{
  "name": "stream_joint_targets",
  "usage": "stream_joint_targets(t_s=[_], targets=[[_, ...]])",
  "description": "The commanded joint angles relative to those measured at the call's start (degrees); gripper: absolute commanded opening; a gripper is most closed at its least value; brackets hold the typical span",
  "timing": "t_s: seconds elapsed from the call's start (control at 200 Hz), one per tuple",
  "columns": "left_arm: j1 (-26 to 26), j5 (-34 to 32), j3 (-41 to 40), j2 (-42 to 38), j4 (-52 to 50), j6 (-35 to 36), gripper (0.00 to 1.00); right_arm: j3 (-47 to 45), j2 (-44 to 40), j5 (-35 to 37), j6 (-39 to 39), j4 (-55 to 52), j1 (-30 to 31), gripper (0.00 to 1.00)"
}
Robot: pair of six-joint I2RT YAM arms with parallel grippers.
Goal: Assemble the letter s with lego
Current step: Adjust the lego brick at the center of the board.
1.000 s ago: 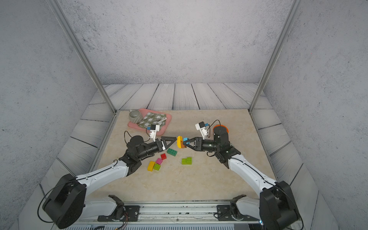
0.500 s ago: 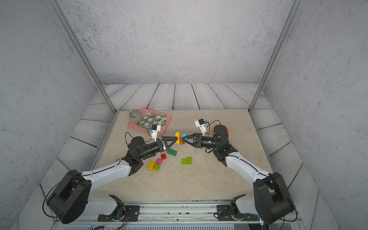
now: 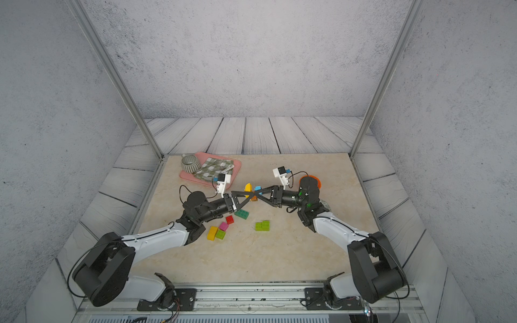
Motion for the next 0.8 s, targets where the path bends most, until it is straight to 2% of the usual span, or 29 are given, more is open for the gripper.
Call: stream_joint_targets(t_s=[0.0, 0.16, 0.265, 0.31, 0.34, 0.485, 0.625, 0.726, 0.796], targets=[[-0.35, 1.49, 1.78, 1.09, 3.53, -0.41, 0.45, -0.45, 0.72, -1.42, 1.39, 3.49, 0.24, 0.32], [-0.36, 1.78, 2.04, 1.25, 3.53, -0.24, 0.32, -0.53, 0.95, -1.66, 1.69, 3.77, 0.16, 0.39], [-0.36, 2.07, 2.53, 0.88, 2.05, 0.36, 0.23, -0.12, 0.33, -1.67, 1.09, 2.24, 0.18, 0.49], [-0.36, 2.01, 2.86, 0.41, 0.55, 1.16, 0.19, 0.20, -0.08, -1.62, 0.79, 1.47, 0.16, 0.58], [-0.27, 2.06, 3.05, 0.03, -0.80, 1.85, 0.18, 0.40, -0.69, -1.66, 0.18, 0.20, 0.07, 0.64], [-0.10, 1.81, 4.16, -2.45, -6.87, 5.19, 0.16, 1.89, -4.36, -1.56, -6.00, -9.80, -0.44, 0.71], [-0.09, 1.99, 4.39, -2.66, -8.33, 5.79, 0.14, 1.11, -6.14, -2.06, -7.53, -12.41, -1.75, 0.68], [0.08, 1.65, 3.84, -3.48, -9.75, 6.40, 0.14, -0.31, -7.15, -2.26, -7.51, -12.68, -2.94, 0.55], [0.25, 1.62, 3.81, -4.42, -12.28, 7.73, 0.13, -0.60, -8.18, -1.90, -9.73, -16.54, -3.38, 0.45]])
